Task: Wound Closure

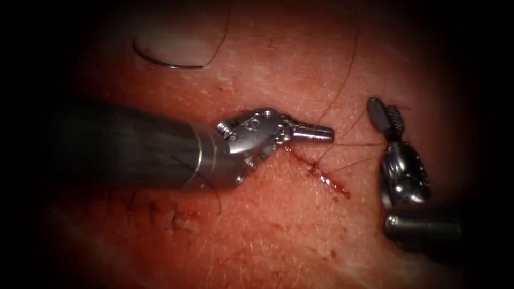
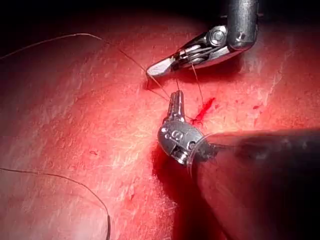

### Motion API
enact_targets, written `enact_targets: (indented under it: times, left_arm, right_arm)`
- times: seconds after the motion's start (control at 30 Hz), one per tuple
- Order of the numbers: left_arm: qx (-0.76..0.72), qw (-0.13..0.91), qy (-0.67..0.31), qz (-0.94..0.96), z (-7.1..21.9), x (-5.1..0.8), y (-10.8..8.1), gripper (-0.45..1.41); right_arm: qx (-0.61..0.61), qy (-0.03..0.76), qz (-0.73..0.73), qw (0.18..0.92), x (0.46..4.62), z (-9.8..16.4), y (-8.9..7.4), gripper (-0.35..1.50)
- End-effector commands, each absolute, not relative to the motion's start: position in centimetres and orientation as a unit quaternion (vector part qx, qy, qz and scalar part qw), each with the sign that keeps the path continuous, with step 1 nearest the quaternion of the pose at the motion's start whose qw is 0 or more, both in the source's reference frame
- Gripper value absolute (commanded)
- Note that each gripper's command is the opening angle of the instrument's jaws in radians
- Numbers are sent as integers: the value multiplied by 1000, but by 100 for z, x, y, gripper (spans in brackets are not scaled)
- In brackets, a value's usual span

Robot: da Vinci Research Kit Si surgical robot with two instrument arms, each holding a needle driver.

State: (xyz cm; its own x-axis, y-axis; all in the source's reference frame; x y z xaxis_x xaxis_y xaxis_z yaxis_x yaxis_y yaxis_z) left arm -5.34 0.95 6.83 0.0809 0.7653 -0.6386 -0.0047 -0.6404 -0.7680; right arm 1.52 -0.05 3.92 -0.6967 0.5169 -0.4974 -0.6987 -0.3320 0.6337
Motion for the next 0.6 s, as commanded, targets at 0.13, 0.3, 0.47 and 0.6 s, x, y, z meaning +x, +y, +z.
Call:
enact_targets:
  times: [0.13, 0.3, 0.47, 0.6]
  left_arm:
    - [-665, 313, -289, 614, 687, -541, 90, -45]
    - [-665, 313, -289, 613, 686, -541, 92, -45]
    - [-665, 312, -290, 613, 686, -541, 92, -45]
    - [-665, 312, -290, 613, 686, -542, 92, -45]
  right_arm:
    - [-98, 432, 814, 375, 158, 403, -14, 64]
    - [-98, 432, 814, 376, 152, 406, -11, 72]
    - [-98, 435, 813, 375, 151, 405, -9, 74]
    - [-101, 441, 811, 372, 151, 406, -6, 79]
